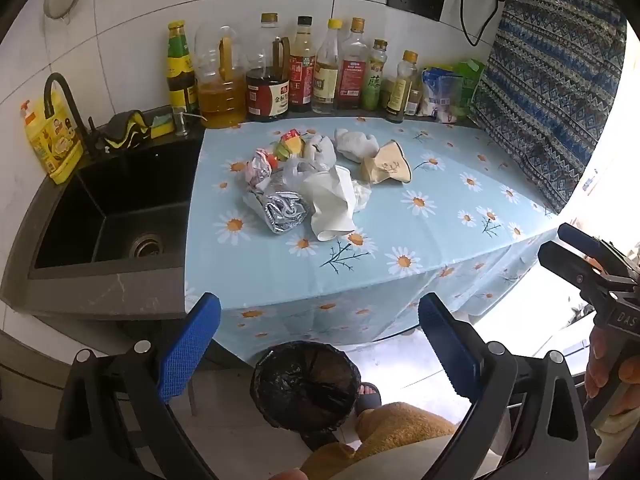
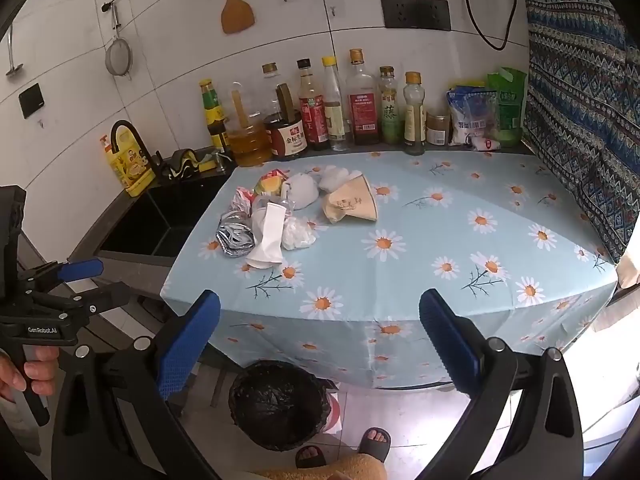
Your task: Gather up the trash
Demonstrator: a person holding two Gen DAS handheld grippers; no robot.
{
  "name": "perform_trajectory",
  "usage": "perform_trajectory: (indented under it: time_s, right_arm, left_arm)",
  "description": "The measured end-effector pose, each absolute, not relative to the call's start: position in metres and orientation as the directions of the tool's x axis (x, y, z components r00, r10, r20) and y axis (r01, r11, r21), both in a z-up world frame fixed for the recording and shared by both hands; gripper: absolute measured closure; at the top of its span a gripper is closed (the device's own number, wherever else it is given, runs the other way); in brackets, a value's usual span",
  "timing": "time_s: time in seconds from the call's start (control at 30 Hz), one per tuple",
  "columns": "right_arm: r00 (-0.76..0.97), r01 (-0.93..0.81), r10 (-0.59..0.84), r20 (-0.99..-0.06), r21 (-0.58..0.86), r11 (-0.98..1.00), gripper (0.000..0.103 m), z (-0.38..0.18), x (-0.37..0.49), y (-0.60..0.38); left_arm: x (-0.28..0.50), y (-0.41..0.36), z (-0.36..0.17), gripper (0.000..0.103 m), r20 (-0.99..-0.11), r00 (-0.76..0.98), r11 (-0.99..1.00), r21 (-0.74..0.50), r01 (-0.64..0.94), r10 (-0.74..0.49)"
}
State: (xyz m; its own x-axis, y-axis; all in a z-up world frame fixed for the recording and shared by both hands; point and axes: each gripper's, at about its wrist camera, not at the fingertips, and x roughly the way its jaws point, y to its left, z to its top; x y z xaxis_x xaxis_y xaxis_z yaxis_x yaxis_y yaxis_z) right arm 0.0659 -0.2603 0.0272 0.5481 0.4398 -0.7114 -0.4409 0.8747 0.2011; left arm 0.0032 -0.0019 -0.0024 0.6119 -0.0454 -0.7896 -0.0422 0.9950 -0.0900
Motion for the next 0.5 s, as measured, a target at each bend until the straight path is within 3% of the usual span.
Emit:
perform_trajectory:
  time_s: [0.5]
  right_arm:
    - [0.559,-0.427,0.437,-0.704,0.207,0.88,0.004,0.0268,0.0594,-0.2693]
  left_arm:
    - [-0.0023,-0.0055,-0.0003,0.007,-0.778,0.626,0.994,-0.098,-0.04,-0.052]
